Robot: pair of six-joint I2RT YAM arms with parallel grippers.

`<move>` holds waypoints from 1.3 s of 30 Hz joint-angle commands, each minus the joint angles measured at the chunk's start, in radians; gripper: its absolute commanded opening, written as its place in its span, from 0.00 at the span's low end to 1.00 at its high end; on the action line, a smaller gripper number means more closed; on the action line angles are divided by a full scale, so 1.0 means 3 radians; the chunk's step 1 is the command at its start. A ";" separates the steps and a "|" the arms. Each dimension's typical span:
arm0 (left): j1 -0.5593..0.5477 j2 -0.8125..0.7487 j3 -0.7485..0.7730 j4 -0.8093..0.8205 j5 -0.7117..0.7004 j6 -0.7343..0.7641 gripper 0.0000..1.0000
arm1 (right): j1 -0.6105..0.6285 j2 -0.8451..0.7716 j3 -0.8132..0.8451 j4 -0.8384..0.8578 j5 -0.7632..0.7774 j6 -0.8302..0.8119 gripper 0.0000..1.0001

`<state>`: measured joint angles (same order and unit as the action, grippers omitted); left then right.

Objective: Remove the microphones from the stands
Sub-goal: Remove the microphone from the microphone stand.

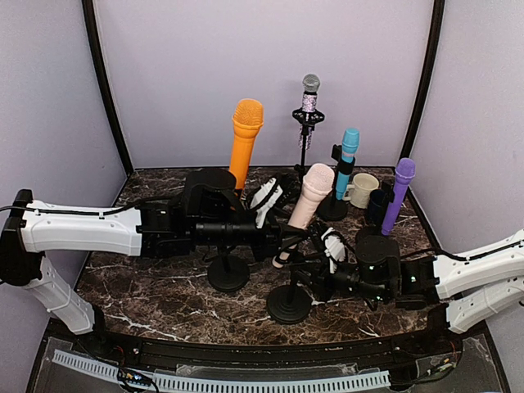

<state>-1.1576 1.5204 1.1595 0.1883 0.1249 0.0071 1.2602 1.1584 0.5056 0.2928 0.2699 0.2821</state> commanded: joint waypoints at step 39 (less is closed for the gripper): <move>0.0126 -0.0483 0.0294 0.0854 0.0060 -0.0097 0.00 | 0.0020 -0.0059 -0.0251 -0.0895 -0.0097 0.0252 0.00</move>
<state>-1.1301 1.5200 1.1790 0.1551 0.1574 0.0063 1.2575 1.1481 0.5095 0.2935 0.2745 0.2943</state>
